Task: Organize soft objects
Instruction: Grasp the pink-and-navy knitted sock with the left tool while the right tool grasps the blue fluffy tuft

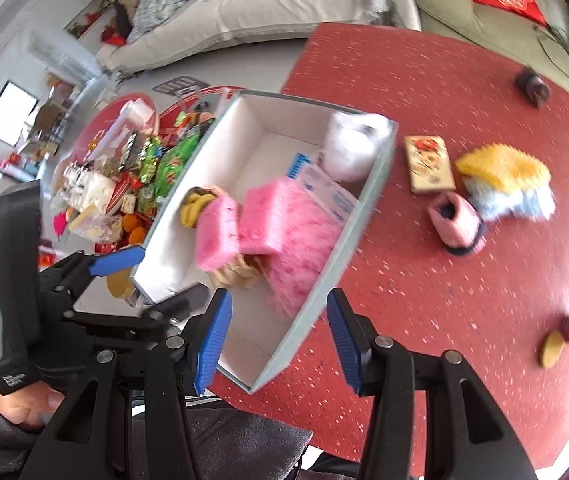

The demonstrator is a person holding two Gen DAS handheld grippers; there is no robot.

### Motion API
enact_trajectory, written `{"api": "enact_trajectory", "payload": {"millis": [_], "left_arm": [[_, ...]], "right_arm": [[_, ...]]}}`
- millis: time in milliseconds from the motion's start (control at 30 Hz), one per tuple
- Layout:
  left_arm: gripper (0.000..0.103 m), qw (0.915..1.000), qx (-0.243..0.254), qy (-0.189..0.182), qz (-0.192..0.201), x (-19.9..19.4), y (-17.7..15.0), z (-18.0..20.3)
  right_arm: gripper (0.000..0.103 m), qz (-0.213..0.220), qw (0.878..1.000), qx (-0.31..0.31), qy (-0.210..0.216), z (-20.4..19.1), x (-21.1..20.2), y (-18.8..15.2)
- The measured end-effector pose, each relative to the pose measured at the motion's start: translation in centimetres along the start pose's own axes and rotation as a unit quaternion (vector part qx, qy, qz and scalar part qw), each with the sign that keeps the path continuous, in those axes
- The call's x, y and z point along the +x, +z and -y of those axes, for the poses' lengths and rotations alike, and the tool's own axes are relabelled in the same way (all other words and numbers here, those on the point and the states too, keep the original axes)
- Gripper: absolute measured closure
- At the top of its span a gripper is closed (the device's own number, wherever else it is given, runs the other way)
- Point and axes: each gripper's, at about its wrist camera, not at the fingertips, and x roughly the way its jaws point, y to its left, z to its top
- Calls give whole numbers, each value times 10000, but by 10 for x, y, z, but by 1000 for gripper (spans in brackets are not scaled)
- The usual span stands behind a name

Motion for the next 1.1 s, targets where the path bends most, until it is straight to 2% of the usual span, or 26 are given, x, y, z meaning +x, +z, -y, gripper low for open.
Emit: {"api": "enact_trajectory", "payload": {"millis": [167, 267, 400, 500, 567, 700, 800, 900, 933, 1000, 1033, 1100], "left_arm": [[10, 9994, 339, -49, 107, -8, 8, 31], [10, 9957, 798, -320, 345, -22, 17, 70], [10, 9884, 1352, -581, 371, -23, 30, 124], [10, 9869, 1429, -734, 152, -2, 44, 163], [10, 9872, 1375, -805, 15, 14, 51, 181], [10, 9904, 1240, -556, -251, 64, 68, 214], [10, 9899, 1309, -254, -488, 102, 77, 232], [10, 9865, 1540, 133, -535, 128, 86, 243], [10, 9860, 1556, 214, -554, 135, 89, 243], [10, 9858, 1511, 324, -657, 147, 93, 240], [10, 9855, 1486, 365, -733, 154, 94, 238], [10, 9855, 1446, 366, -807, 166, 97, 236]], "right_arm": [[50, 146, 9977, 645, -143, 55, -15, -11], [50, 249, 9928, 1138, -270, 101, -26, -11], [50, 386, 9883, 1382, -511, 163, -42, 3], [44, 383, 9880, 1361, -617, 199, -44, 19], [44, 312, 9864, 1510, -568, 226, -38, 30], [44, 141, 9823, 1791, -530, 270, -16, 45], [44, -94, 9893, 1147, -894, 279, 7, 61], [42, -229, 9935, -118, -1112, 265, 27, 75], [37, -262, 9911, -579, -1170, 259, 33, 79], [30, -341, 9805, -1424, -1309, 246, 49, 85], [29, -391, 9688, -1987, -1431, 236, 60, 86], [29, -449, 9497, -2679, -1560, 223, 76, 87]]}}
